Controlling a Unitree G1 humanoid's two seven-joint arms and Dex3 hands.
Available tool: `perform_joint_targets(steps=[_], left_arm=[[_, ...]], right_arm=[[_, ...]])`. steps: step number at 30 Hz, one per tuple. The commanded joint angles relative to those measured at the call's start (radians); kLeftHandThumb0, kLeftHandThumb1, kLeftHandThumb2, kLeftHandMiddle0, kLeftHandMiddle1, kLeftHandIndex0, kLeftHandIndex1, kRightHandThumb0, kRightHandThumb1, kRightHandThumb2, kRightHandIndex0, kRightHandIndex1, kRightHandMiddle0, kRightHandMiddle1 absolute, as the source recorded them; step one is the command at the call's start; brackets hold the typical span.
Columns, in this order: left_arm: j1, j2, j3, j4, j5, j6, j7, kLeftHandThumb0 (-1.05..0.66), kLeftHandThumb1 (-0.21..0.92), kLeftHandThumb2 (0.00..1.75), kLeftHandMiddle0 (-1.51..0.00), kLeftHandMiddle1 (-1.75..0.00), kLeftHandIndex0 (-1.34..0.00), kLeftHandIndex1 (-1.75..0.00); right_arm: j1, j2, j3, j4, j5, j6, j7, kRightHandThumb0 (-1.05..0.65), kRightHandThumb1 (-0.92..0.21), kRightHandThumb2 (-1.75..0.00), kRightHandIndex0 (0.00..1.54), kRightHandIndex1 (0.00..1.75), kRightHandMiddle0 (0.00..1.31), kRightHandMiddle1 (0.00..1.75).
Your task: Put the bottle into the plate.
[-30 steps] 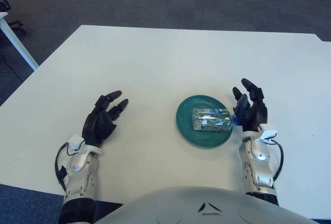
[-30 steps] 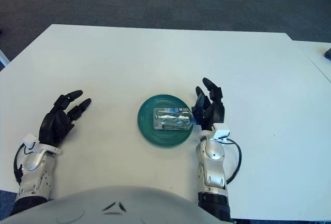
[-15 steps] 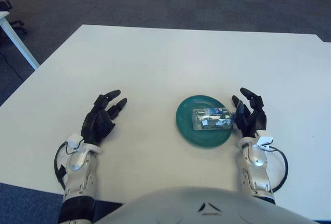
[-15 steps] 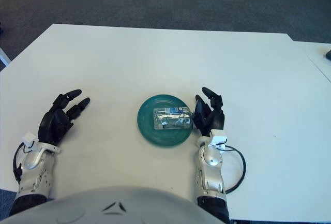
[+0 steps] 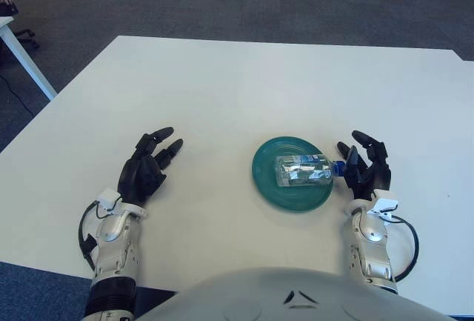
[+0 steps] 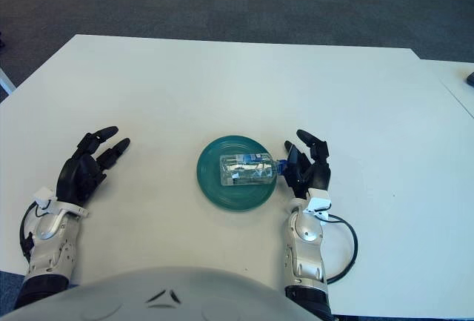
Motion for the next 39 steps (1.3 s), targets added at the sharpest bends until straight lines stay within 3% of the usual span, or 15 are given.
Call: perform_joint_targets(steps=[1, 34, 36, 37, 39], left_arm=[[-0.007, -0.003, -0.004, 0.016, 0.011, 0.006, -0.001, -0.64, 0.92, 0.96, -0.67, 0.0, -0.26, -0.8], [-0.032, -0.026, -0.01, 0.045, 0.04, -0.008, 0.011, -0.64, 0.92, 0.96, -0.67, 0.0, -0.26, -0.8], [-0.035, -0.111, -0.089, 0.012, 0.066, 0.048, 0.052, -0.63, 0.92, 0.87, -0.71, -0.02, -0.29, -0.83], [-0.048, -0.196, -0.16, 0.013, 0.087, 0.096, 0.09, -0.62, 0.92, 0.84, -0.72, -0.03, -0.3, -0.84], [-0.061, -0.279, -0.24, 0.013, 0.111, 0.158, 0.137, -0.53, 0.82, 0.74, -0.83, -0.13, -0.44, -0.85]], right_arm=[[0.023, 0.001, -0.018, 0.003, 0.0, 0.04, -0.001, -0.46, -0.92, -0.56, 0.67, 0.61, 0.3, 1.0], [0.028, -0.033, -0.07, -0.014, 0.011, 0.09, 0.061, -0.54, -0.92, -0.65, 0.64, 0.71, 0.25, 1.03], [0.03, -0.034, -0.071, -0.017, 0.013, 0.091, 0.065, -0.53, -0.92, -0.64, 0.64, 0.71, 0.24, 1.03], [0.031, -0.035, -0.071, -0.019, 0.012, 0.092, 0.066, -0.53, -0.92, -0.64, 0.64, 0.71, 0.24, 1.03], [0.034, -0.036, -0.072, -0.024, 0.011, 0.095, 0.069, -0.52, -0.92, -0.63, 0.63, 0.72, 0.23, 1.03]])
